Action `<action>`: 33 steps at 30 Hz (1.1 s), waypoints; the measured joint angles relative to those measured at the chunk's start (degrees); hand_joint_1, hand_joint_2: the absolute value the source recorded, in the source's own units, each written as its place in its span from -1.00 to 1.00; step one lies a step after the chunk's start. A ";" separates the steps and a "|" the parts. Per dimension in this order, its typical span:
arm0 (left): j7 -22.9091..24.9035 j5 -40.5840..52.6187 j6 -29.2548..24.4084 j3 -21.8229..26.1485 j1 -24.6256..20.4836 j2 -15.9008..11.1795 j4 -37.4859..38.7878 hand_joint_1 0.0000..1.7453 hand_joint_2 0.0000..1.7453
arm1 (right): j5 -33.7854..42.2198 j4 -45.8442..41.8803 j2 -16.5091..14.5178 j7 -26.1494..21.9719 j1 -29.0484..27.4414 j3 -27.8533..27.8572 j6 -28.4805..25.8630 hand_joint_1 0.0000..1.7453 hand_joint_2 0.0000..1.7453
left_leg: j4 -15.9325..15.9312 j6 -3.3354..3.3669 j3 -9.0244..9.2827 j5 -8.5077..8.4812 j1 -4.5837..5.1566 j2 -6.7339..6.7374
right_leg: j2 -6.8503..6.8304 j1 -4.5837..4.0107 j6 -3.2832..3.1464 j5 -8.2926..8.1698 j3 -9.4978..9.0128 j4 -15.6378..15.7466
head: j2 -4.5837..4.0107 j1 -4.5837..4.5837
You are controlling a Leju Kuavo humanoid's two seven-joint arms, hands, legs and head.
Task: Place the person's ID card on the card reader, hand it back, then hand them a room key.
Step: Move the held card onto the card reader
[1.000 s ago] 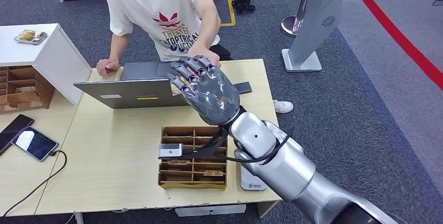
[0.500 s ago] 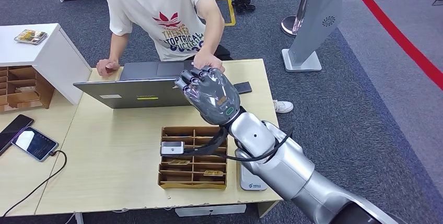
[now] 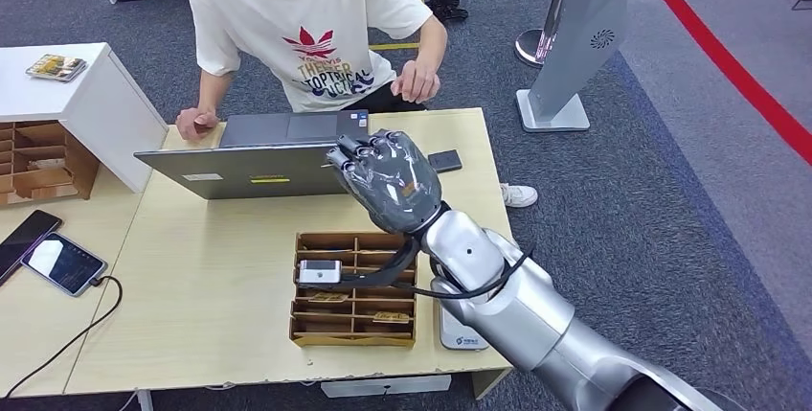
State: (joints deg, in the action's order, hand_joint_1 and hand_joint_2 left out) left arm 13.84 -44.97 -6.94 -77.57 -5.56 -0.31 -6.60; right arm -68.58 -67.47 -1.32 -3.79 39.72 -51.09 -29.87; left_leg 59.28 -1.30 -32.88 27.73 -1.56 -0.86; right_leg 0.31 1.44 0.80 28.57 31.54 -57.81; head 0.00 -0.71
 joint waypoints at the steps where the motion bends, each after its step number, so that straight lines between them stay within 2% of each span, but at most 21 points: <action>1: -0.01 -0.26 -0.05 0.00 0.01 0.01 0.00 -1.00 -1.00 | 1.73 -0.24 -0.20 -0.32 -0.53 0.33 -0.07 1.00 1.00 | 0.00 0.00 0.00 0.00 0.00 0.00 | 0.00 0.00 0.00 0.00 0.00 0.00 | 0.00 0.00; 3: -0.01 -1.00 -0.21 0.00 0.05 0.07 0.00 -1.00 -1.00 | 7.45 -1.80 -0.77 -1.22 -2.17 1.52 0.38 1.00 1.00 | 0.00 0.00 0.00 0.00 0.00 0.00 | -0.01 0.00 0.00 0.00 0.01 0.00 | 0.00 -0.01; 5: -0.01 -1.92 -0.52 0.00 0.14 0.21 0.00 -1.00 -1.00 | 16.24 -4.87 -1.52 -2.45 -4.45 3.50 2.22 1.00 1.00 | 0.00 0.00 -0.01 0.00 0.00 0.00 | -0.01 0.00 0.00 0.01 0.01 0.00 | 0.00 -0.01; 8: -0.10 -3.55 -1.18 0.00 0.27 0.49 0.01 -1.00 -1.00 | 34.46 -11.15 -2.74 -4.14 -8.38 7.34 7.79 1.00 1.00 | -0.01 0.00 -0.03 0.01 0.00 -0.01 | -0.01 0.00 0.01 0.01 0.03 0.01 | 0.00 0.00; 12: -0.37 -5.92 -1.82 0.05 0.51 0.81 0.08 -1.00 -1.00 | 62.82 -18.94 -3.32 -5.02 -14.07 12.92 17.86 1.00 1.00 | -0.01 -0.01 -0.05 0.02 0.00 -0.02 | -0.03 0.00 0.01 0.02 0.05 0.02 | 0.00 0.00; 14: -0.44 -6.65 -1.93 0.10 0.66 0.85 0.15 -1.00 -1.00 | 71.79 -21.57 -3.15 -5.42 -16.78 15.67 21.35 1.00 1.00 | -0.01 -0.01 -0.06 0.02 0.00 -0.02 | -0.04 0.01 0.01 0.01 0.05 0.02 | 0.00 0.01; 20: -0.67 -7.81 -2.12 0.16 0.80 0.88 0.25 -1.00 -1.00 | 79.06 -24.95 -2.18 -5.12 -21.27 20.46 24.36 1.00 1.00 | 0.00 -0.01 -0.03 0.02 0.00 -0.01 | -0.03 0.00 0.01 0.01 0.05 0.02 | 0.00 -0.01; 25: -1.24 -9.33 -2.92 0.32 1.32 1.07 0.36 -1.00 -1.00 | 84.90 -25.32 1.09 -4.71 -27.17 24.40 26.57 1.00 1.00 | 0.00 0.00 -0.05 0.04 0.00 -0.02 | -0.04 0.01 0.02 0.02 0.05 0.04 | 0.00 0.00; 33: -2.15 -11.57 -3.81 0.87 2.05 1.67 0.91 -1.00 -1.00 | 80.70 -27.33 7.60 -4.15 -40.28 30.36 27.34 1.00 1.00 | 0.00 0.10 -0.09 0.14 0.02 -0.02 | -0.06 0.01 0.04 0.04 0.06 0.10 | 0.00 -0.01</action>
State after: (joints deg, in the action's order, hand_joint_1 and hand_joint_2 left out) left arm 11.69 -56.54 -10.75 -76.70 -3.51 1.36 -5.69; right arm 12.12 -94.79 6.28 -7.93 -0.56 -20.73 -2.52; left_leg 59.28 -1.19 -32.97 27.87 -1.54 -0.88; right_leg 0.25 1.45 0.84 28.61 31.61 -57.71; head 0.00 -0.72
